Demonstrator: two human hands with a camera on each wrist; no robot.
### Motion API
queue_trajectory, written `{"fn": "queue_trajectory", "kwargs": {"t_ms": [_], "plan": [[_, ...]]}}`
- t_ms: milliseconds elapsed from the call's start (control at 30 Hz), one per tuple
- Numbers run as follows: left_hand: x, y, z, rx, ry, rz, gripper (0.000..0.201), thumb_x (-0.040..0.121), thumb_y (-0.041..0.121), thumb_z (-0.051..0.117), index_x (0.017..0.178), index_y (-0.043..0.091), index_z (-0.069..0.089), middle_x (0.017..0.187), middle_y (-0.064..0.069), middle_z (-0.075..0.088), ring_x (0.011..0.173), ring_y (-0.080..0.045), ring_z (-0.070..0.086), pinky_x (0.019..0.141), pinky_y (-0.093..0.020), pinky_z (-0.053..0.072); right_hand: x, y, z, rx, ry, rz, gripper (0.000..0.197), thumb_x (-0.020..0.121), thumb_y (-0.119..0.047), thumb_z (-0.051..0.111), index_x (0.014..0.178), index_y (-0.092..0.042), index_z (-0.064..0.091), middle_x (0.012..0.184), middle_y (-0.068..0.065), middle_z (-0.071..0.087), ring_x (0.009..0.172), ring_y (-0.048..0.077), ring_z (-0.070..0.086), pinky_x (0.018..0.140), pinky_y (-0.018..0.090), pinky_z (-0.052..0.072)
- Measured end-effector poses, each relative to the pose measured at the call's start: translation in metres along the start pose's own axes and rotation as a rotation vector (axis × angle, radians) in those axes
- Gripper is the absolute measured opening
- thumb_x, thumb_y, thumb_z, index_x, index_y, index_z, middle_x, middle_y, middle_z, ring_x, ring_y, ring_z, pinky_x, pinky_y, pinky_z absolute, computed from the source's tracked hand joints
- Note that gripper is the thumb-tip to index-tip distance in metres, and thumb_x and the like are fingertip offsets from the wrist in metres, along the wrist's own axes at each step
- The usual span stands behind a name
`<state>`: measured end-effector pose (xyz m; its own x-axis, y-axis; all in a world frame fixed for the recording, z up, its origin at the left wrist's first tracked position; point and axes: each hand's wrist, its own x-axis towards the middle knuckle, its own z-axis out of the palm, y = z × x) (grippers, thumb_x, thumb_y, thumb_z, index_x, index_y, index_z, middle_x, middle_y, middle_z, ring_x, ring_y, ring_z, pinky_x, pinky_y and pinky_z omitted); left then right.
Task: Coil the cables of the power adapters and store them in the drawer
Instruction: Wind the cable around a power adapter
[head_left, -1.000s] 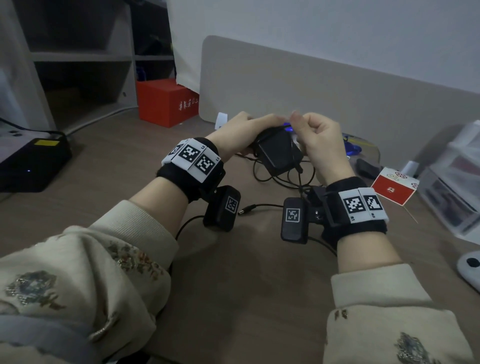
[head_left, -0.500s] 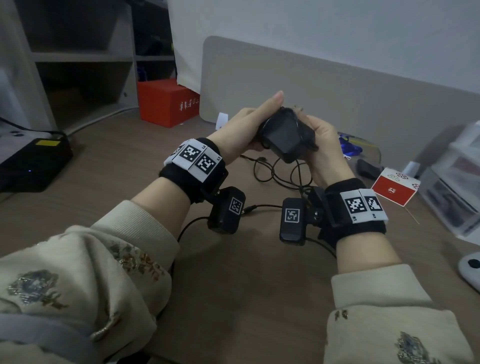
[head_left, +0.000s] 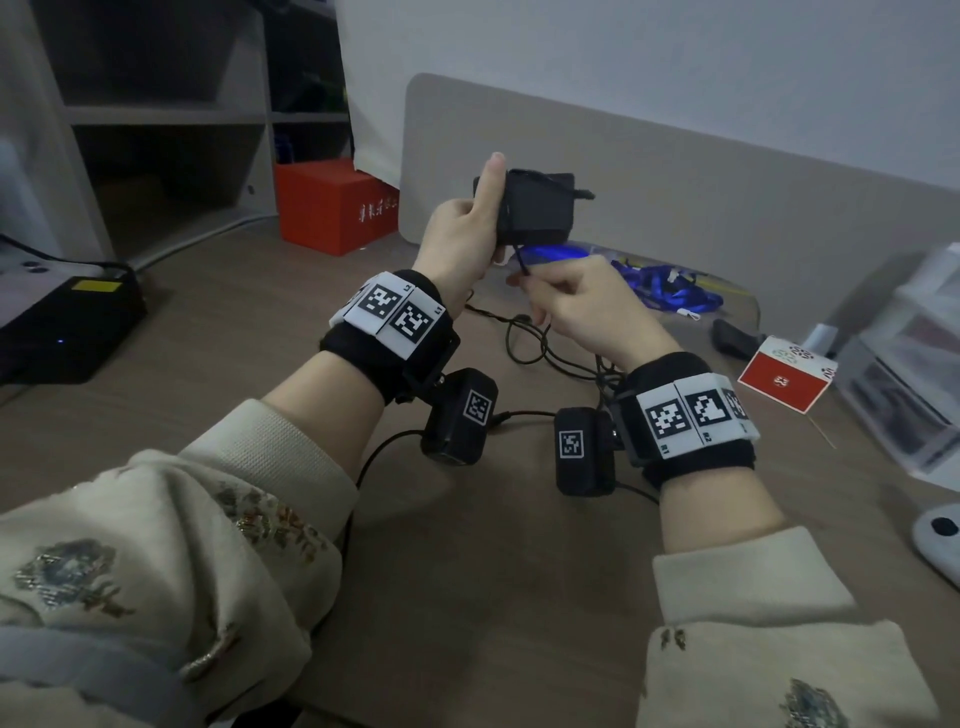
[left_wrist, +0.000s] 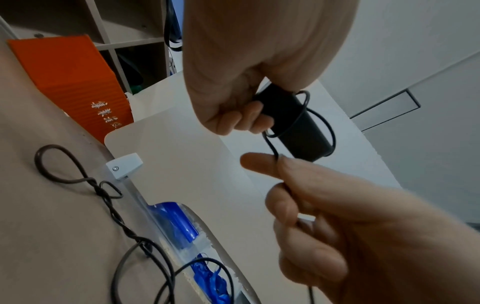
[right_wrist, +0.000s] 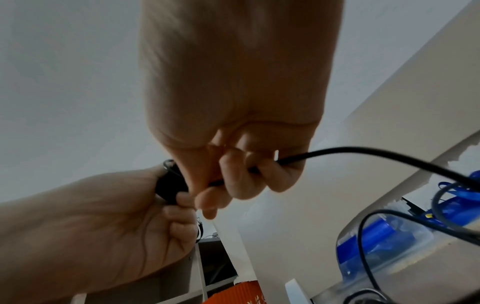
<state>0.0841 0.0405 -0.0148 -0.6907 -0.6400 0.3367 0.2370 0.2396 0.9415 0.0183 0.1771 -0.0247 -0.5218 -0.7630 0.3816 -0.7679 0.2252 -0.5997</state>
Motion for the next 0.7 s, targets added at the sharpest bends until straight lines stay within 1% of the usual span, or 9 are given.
{"fn": "queue_trajectory", "kwargs": {"t_ms": [133, 200, 267, 333, 433, 533, 567, 633, 700], "plan": [[0.001, -0.002, -0.004, 0.101, 0.082, 0.08, 0.055, 0.098, 0.056, 0.045, 0.059, 0.018, 0.037, 0.056, 0.001, 0.04, 0.042, -0.007, 0.033, 0.044, -0.021, 0.028, -0.002, -0.009, -0.006, -0.044, 0.024, -0.01, 0.017, 0.095, -0.02, 0.059, 0.093, -0.017, 0.076, 0.068, -0.01, 0.063, 0.061, -0.006, 0.053, 0.065, 0.015, 0.042], [0.001, -0.005, -0.007, 0.192, 0.097, 0.121, 0.056, 0.097, 0.054, 0.049, 0.056, 0.019, 0.031, 0.052, 0.006, 0.033, 0.042, -0.006, 0.03, 0.044, -0.022, 0.025, -0.003, -0.011, -0.009, -0.051, 0.079, -0.037, 0.017, 0.092, -0.019, 0.062, 0.087, -0.012, 0.078, 0.073, 0.0, 0.07, 0.066, -0.001, 0.055, 0.065, 0.021, 0.043], [0.0, -0.006, -0.007, 0.293, 0.075, 0.145, 0.057, 0.096, 0.055, 0.051, 0.055, 0.019, 0.034, 0.051, 0.006, 0.037, 0.044, -0.009, 0.034, 0.047, -0.025, 0.028, -0.005, -0.016, -0.013, -0.058, 0.118, -0.057, 0.02, 0.091, -0.023, 0.065, 0.082, -0.01, 0.078, 0.075, 0.008, 0.071, 0.067, 0.009, 0.056, 0.066, 0.026, 0.042], [-0.001, -0.008, -0.005, 0.38, 0.036, 0.156, 0.056, 0.093, 0.056, 0.055, 0.054, 0.019, 0.039, 0.051, 0.006, 0.043, 0.046, -0.01, 0.039, 0.048, -0.025, 0.029, -0.004, -0.018, -0.016, -0.057, 0.135, -0.066, 0.024, 0.091, -0.027, 0.066, 0.079, -0.01, 0.078, 0.07, 0.004, 0.071, 0.066, 0.014, 0.059, 0.066, 0.029, 0.045], [-0.002, -0.009, -0.003, 0.517, -0.022, 0.142, 0.057, 0.087, 0.059, 0.06, 0.053, 0.017, 0.044, 0.048, 0.006, 0.045, 0.045, -0.011, 0.041, 0.047, -0.025, 0.029, -0.004, -0.019, -0.017, -0.046, 0.142, -0.049, 0.029, 0.09, -0.032, 0.068, 0.069, -0.013, 0.075, 0.051, -0.01, 0.058, 0.051, 0.007, 0.047, 0.056, 0.021, 0.038], [-0.003, -0.01, -0.003, 0.518, -0.081, 0.119, 0.06, 0.087, 0.06, 0.06, 0.053, 0.013, 0.047, 0.046, 0.002, 0.044, 0.043, -0.012, 0.04, 0.043, -0.023, 0.03, -0.004, -0.018, -0.019, 0.005, 0.193, -0.054, 0.031, 0.089, -0.036, 0.069, 0.065, -0.015, 0.07, 0.065, 0.008, 0.067, 0.064, 0.021, 0.058, 0.065, 0.033, 0.046], [-0.004, -0.01, -0.002, 0.505, -0.103, 0.112, 0.059, 0.088, 0.058, 0.06, 0.053, 0.012, 0.047, 0.047, 0.001, 0.044, 0.042, -0.011, 0.039, 0.041, -0.021, 0.03, -0.004, -0.018, -0.02, 0.043, 0.23, -0.051, 0.031, 0.087, -0.036, 0.07, 0.065, -0.014, 0.07, 0.069, 0.013, 0.068, 0.065, 0.023, 0.06, 0.066, 0.034, 0.047], [-0.006, -0.009, 0.001, 0.474, -0.156, 0.087, 0.057, 0.09, 0.055, 0.059, 0.056, 0.012, 0.048, 0.05, -0.001, 0.045, 0.042, -0.01, 0.04, 0.039, -0.017, 0.03, -0.002, -0.016, -0.02, 0.13, 0.32, -0.036, 0.03, 0.084, -0.035, 0.074, 0.066, -0.011, 0.07, 0.068, 0.016, 0.068, 0.061, 0.015, 0.056, 0.061, 0.029, 0.045], [-0.007, -0.008, 0.003, 0.416, -0.199, 0.051, 0.058, 0.087, 0.06, 0.06, 0.056, 0.012, 0.048, 0.054, -0.004, 0.047, 0.044, -0.011, 0.043, 0.043, -0.018, 0.033, 0.0, -0.015, -0.019, 0.171, 0.376, -0.022, 0.032, 0.083, -0.033, 0.075, 0.069, -0.005, 0.071, 0.069, 0.02, 0.067, 0.061, 0.013, 0.054, 0.059, 0.026, 0.042]]}}
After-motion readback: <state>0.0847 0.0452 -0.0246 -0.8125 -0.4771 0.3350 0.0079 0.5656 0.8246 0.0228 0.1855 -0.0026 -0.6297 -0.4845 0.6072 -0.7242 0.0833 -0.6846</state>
